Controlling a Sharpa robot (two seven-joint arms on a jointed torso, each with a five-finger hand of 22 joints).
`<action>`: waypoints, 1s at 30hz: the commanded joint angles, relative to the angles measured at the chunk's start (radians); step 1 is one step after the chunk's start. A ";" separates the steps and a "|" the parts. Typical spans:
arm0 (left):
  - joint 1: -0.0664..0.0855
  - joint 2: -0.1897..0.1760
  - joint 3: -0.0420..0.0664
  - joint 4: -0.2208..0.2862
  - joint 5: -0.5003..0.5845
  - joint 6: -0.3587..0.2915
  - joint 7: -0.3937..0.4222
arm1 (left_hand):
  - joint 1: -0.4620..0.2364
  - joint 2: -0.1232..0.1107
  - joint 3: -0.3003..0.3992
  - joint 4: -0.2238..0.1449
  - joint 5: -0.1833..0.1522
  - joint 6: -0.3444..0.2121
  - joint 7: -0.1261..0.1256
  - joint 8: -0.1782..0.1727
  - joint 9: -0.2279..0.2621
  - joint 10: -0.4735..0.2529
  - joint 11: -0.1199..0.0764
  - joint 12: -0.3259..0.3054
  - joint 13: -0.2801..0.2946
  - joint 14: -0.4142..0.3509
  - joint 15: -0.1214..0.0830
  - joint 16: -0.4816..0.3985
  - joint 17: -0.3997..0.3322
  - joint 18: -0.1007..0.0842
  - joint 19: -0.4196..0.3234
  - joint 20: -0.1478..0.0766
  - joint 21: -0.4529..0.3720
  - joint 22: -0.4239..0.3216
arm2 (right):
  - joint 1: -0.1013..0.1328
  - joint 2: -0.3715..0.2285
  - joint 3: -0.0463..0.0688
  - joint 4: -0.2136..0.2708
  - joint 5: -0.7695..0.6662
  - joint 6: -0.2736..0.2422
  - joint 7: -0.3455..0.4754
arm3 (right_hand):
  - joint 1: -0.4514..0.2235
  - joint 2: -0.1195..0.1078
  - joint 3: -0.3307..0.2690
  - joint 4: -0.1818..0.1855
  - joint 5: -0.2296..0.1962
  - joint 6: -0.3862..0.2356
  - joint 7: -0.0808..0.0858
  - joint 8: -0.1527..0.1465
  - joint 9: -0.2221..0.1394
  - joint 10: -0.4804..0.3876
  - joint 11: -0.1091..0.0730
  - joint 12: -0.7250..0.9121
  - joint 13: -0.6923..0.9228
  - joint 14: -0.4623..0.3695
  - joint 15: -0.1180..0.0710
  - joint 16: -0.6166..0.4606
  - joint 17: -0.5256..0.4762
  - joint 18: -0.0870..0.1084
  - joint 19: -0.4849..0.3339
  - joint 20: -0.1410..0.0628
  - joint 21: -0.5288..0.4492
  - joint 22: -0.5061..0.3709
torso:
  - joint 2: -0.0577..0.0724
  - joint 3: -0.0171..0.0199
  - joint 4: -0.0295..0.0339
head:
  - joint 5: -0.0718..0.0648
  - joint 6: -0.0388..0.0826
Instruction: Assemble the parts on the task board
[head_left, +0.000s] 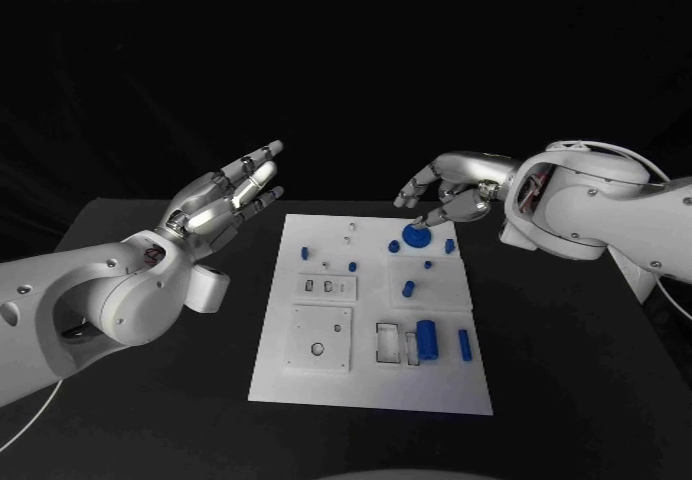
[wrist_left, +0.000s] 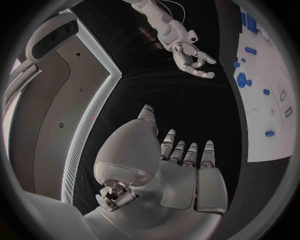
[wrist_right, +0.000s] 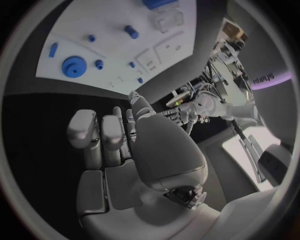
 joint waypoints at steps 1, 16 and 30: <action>0.006 -0.014 0.001 0.017 -0.046 -0.044 0.003 | 0.016 -0.001 -0.008 0.000 0.007 0.013 0.002 0.007 0.002 0.008 0.002 0.005 0.001 0.000 0.007 0.005 0.001 0.009 0.001 0.011 0.008 -0.013 | -0.002 0.023 -0.001 -0.030 -0.366 0.008 -0.072 | -0.005 -0.018 0.036 -0.002 0.035 0.018 0.009 0.001 0.013 0.052 -0.006 0.005 0.013 0.024 -0.008 0.032 0.051 -0.016 0.022 -0.002 0.043 0.062 | 0.024 0.0046 0.0136 | -0.002 0.010; 0.010 -0.040 0.001 0.027 -0.052 -0.040 0.007 | 0.074 0.014 -0.028 0.000 0.068 0.058 0.034 0.014 0.005 0.017 0.005 0.007 0.003 0.003 0.009 0.009 0.003 0.009 0.007 0.024 0.013 -0.011 | -0.091 0.173 -0.003 -0.211 -0.421 -0.081 -0.022 | -0.091 -0.114 0.195 0.029 0.072 0.071 0.065 0.019 0.102 0.087 -0.020 0.038 0.096 0.066 -0.022 0.083 0.142 -0.032 0.057 -0.016 0.118 0.183 | 0.022 0.0051 0.0146 | 0.008 0.013; 0.010 -0.041 0.000 0.019 -0.053 -0.033 -0.002 | 0.117 0.020 -0.035 -0.003 0.108 0.104 0.054 0.025 0.009 0.025 0.016 0.008 0.005 0.004 0.009 0.009 0.003 0.009 0.008 0.030 0.015 -0.010 | -0.133 0.223 -0.003 -0.267 -0.397 -0.060 0.023 | -0.167 -0.169 0.209 0.072 0.090 0.086 0.047 0.046 0.192 0.047 -0.020 0.101 0.198 0.066 -0.018 0.088 0.152 -0.031 0.052 -0.015 0.117 0.195 | 0.012 0.0018 0.0165 | 0.010 0.004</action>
